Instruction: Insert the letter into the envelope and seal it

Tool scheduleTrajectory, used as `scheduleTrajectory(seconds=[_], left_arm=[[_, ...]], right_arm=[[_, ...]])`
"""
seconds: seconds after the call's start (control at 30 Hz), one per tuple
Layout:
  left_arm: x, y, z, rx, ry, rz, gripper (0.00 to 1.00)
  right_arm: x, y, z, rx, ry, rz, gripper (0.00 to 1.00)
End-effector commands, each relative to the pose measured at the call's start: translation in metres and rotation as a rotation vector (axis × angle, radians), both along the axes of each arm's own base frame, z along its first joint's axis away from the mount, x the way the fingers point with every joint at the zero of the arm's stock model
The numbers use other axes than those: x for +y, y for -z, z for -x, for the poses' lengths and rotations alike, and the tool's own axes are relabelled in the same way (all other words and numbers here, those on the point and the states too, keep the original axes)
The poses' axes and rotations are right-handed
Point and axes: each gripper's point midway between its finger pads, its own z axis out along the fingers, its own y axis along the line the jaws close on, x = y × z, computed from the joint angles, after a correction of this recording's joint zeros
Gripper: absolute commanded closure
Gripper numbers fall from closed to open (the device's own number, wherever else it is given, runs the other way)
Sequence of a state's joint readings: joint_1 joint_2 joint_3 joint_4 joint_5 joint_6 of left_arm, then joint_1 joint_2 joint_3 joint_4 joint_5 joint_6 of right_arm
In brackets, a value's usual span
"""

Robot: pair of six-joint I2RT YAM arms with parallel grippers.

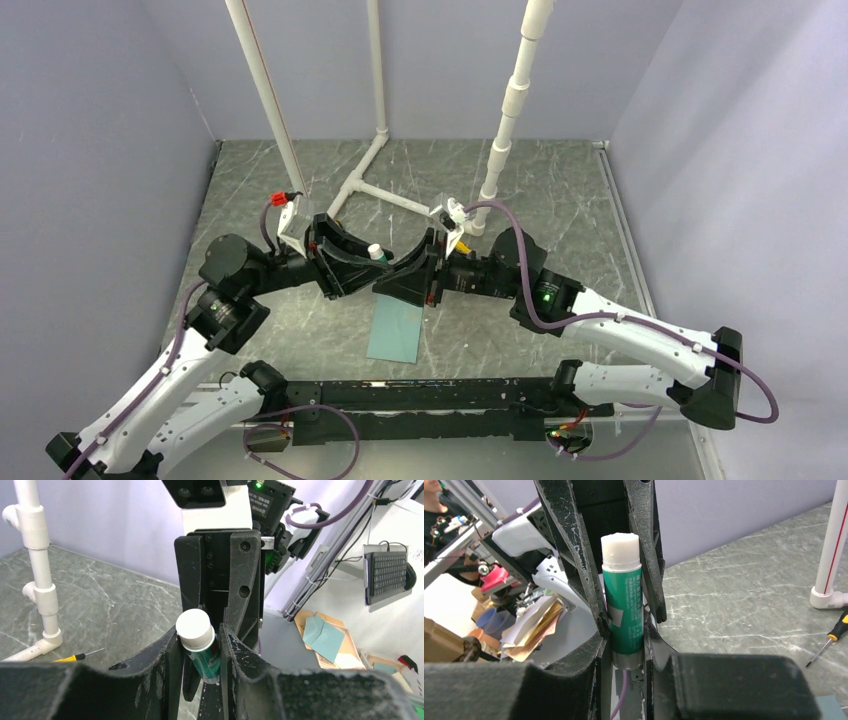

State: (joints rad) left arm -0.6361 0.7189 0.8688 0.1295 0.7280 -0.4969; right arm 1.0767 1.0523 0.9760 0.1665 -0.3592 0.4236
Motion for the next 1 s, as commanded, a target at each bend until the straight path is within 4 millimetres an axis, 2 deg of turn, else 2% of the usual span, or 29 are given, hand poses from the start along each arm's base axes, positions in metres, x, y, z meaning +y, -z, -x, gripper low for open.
scheduleTrajectory(seconds=[0.0,0.13,0.2,0.3,0.4,0.43,0.53,0.57,0.63,0.73,0.87,0.97], left_arm=[[0.0,-0.016,0.001,-0.033,0.002,0.106,0.65],[-0.003,-0.016,0.001,-0.022,0.028,0.147,0.68],[-0.003,-0.015,0.0,-0.016,0.033,0.164,0.74],[-0.004,-0.016,0.001,-0.016,0.04,0.181,0.95],[-0.003,-0.016,0.001,-0.022,0.036,0.185,0.98],[-0.002,-0.017,0.001,-0.025,0.033,0.188,0.98],[0.0,-0.021,0.0,-0.025,0.015,0.198,0.97],[0.001,-0.022,0.0,-0.022,0.007,0.202,0.98],[0.003,-0.026,0.0,-0.021,-0.003,0.208,0.97],[0.005,-0.03,0.003,-0.023,0.0,0.213,0.98],[0.004,-0.03,0.004,-0.014,0.012,0.205,0.98],[0.003,-0.03,0.003,-0.01,0.013,0.209,0.98]], right_arm=[[-0.01,-0.058,0.001,-0.024,0.017,-0.237,1.0],[-0.01,-0.063,0.007,-0.026,-0.014,-0.294,1.0],[-0.01,-0.065,0.009,-0.027,-0.03,-0.316,1.0],[-0.008,-0.065,0.011,-0.027,-0.048,-0.315,1.0],[-0.008,-0.059,0.01,-0.016,-0.041,-0.301,1.0],[-0.009,-0.057,0.008,-0.008,-0.029,-0.294,0.97],[-0.012,-0.047,0.002,0.013,0.016,-0.264,0.63],[-0.013,-0.043,0.001,0.022,0.024,-0.252,0.56],[-0.016,-0.038,0.0,0.031,0.034,-0.234,0.51],[-0.022,-0.032,0.004,0.024,0.026,-0.227,0.56],[-0.024,-0.035,0.008,-0.009,0.006,-0.231,0.65],[-0.02,-0.038,0.007,-0.026,0.0,-0.218,0.66]])
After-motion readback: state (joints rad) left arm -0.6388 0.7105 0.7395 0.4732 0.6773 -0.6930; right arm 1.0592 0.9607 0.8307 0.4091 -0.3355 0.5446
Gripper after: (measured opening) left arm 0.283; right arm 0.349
